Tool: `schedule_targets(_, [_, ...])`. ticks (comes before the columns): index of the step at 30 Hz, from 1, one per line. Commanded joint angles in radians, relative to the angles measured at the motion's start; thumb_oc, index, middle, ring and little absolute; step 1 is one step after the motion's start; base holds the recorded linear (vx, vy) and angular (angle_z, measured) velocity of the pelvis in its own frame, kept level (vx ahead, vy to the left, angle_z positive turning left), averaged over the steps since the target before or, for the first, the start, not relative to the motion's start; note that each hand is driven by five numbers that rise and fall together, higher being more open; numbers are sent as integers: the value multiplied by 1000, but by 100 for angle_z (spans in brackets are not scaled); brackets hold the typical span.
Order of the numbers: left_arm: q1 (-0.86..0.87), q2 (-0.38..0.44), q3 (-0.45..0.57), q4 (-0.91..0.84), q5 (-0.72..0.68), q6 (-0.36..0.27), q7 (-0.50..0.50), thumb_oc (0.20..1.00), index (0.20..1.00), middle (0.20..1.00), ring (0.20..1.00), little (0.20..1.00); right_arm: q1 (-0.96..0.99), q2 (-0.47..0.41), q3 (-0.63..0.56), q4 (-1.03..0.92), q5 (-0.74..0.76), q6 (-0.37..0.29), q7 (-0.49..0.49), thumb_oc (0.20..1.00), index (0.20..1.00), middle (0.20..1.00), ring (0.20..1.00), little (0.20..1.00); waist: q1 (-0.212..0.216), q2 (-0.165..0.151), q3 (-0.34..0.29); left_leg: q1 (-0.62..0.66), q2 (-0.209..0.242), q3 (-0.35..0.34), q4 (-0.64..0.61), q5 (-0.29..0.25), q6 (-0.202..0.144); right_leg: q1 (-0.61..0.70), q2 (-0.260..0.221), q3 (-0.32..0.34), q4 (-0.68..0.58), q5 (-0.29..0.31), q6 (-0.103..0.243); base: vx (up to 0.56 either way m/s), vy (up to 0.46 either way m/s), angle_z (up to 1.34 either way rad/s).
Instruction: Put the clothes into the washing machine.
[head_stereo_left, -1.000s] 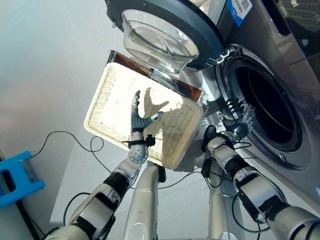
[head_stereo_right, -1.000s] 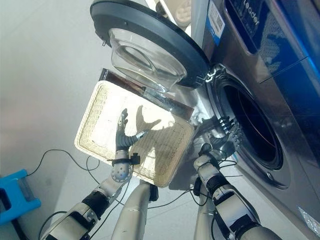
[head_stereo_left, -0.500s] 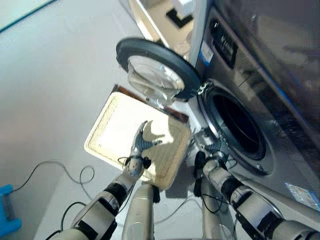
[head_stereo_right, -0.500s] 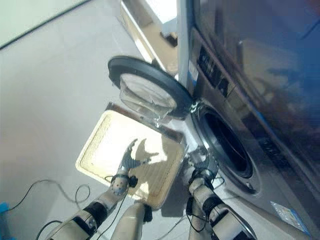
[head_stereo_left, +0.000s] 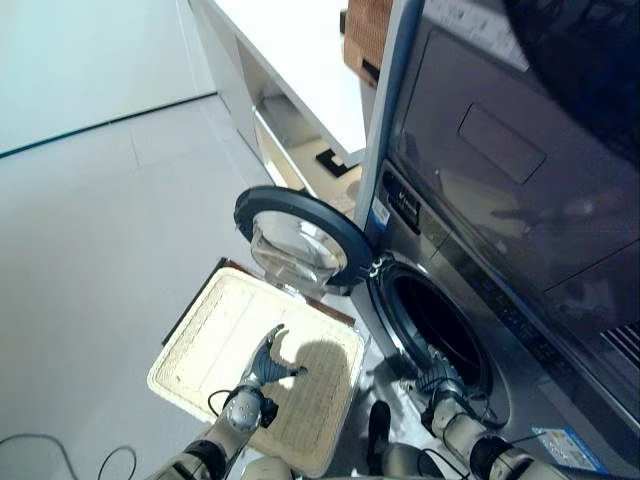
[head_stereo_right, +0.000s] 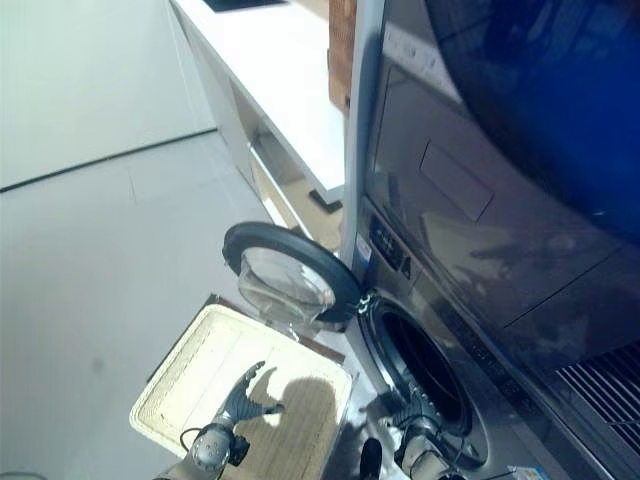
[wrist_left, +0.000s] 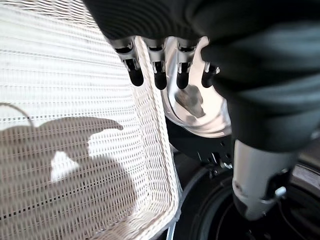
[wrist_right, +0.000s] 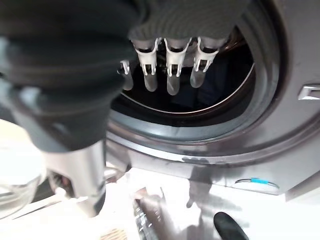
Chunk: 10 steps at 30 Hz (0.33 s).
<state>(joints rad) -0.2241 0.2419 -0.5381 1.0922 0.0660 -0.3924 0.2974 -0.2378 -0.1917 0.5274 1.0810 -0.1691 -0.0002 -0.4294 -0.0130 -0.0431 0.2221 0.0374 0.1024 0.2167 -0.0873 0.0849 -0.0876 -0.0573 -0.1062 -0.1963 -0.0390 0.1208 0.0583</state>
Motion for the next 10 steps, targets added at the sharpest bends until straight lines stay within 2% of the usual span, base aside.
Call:
schedule_targets(1, [-72,-47,-11,59,39,25,-101,1000,1000,1000,1000,1000,-88,-10,68,20,-123,-65,55,1000,1000,1000,1000,1000,-2,9,28,-11,-21,-25,26,-30,19,47,-42,22,72,-64,84,88,-32,-1])
schedule_targets(6, [-63,-58,-17,82,16,61,-167,1000,1000,1000,1000,1000,-101,2,100,30,-181,-78,123,1000,1000,1000,1000,1000,1,5,-12,7,-25,-50,0,-23,13,80,-36,32,-15,-20,87,40,-36,-2])
schedule_targets(8, [-71,-64,-4,103,-3,101,-178,1000,1000,1000,1000,1000,-114,13,111,39,-178,-92,174,1000,1000,1000,1000,1000,4,4,-27,4,-23,-63,0,-26,14,89,-30,36,-22,-25,80,0,-19,-2])
schedule_targets(10, [-63,-64,9,121,-14,120,-189,1000,1000,1000,1000,1000,-109,17,117,43,-202,-111,184,1000,1000,1000,1000,1000,7,4,-40,10,-22,-64,0,-28,16,95,-28,33,-15,-35,74,56,-26,0])
